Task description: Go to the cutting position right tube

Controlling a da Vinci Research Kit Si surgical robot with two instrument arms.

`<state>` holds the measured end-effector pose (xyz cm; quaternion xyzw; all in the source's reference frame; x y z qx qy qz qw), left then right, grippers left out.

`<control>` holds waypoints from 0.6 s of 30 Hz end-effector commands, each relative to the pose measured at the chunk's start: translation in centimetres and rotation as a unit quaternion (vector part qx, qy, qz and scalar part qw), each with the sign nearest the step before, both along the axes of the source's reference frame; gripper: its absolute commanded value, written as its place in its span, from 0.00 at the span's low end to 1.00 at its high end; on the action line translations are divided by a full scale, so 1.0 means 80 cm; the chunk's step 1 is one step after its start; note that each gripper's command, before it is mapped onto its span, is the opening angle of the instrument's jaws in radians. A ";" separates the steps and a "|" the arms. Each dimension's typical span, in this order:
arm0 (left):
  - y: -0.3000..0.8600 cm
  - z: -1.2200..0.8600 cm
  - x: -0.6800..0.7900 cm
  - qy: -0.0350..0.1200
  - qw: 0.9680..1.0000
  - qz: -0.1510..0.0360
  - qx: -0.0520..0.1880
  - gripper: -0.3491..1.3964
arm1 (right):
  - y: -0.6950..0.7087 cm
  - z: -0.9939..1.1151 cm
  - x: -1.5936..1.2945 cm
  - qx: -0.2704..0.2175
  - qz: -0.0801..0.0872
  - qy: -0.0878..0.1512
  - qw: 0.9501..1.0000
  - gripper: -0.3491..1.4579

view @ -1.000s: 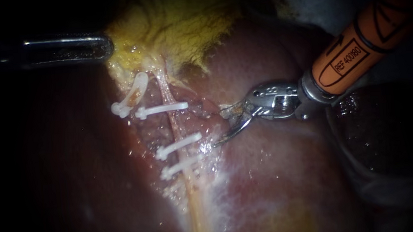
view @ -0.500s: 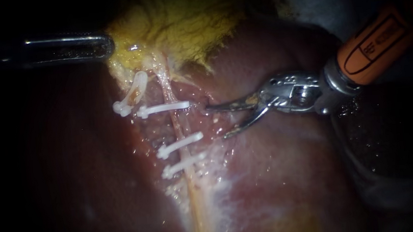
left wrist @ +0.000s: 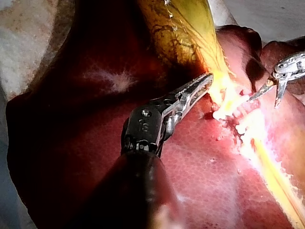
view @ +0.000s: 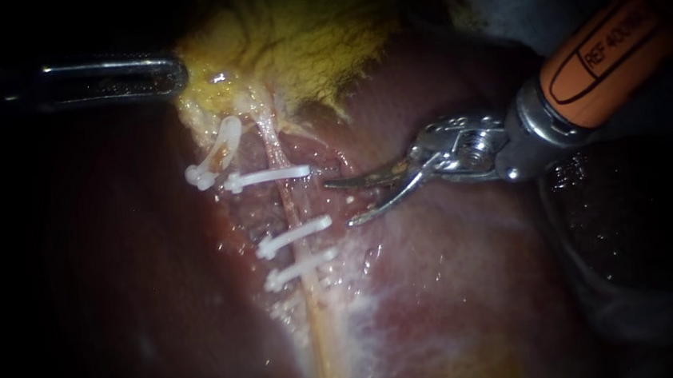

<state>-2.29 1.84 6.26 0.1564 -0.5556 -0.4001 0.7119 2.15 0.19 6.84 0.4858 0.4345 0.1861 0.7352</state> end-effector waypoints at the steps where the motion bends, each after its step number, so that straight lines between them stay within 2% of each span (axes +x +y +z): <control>1: 0.0000 0.0000 0.0000 0.000 1.000 0.000 0.000 0.00 | 0.0000 0.0001 0.0004 0.004 0.002 -0.005 1.000 0.81; 8: 0.0000 0.0000 -0.0001 0.000 1.000 0.000 0.000 0.00 | 0.0003 0.0007 0.0026 0.015 0.001 -0.012 1.000 0.81; 12: -0.0001 0.0001 -0.0002 0.000 1.000 -0.001 0.000 0.00 | -0.0002 0.0019 0.0039 0.019 -0.002 -0.014 1.000 0.81; 16: -0.0001 0.0001 -0.0002 0.000 1.000 -0.001 0.000 0.00 | -0.0011 0.0032 0.0052 0.017 -0.013 -0.012 1.000 0.81; 18: -0.0001 0.0001 -0.0002 0.001 1.000 -0.001 0.000 0.00 | -0.0013 0.0036 0.0058 0.021 -0.014 0.002 1.000 0.81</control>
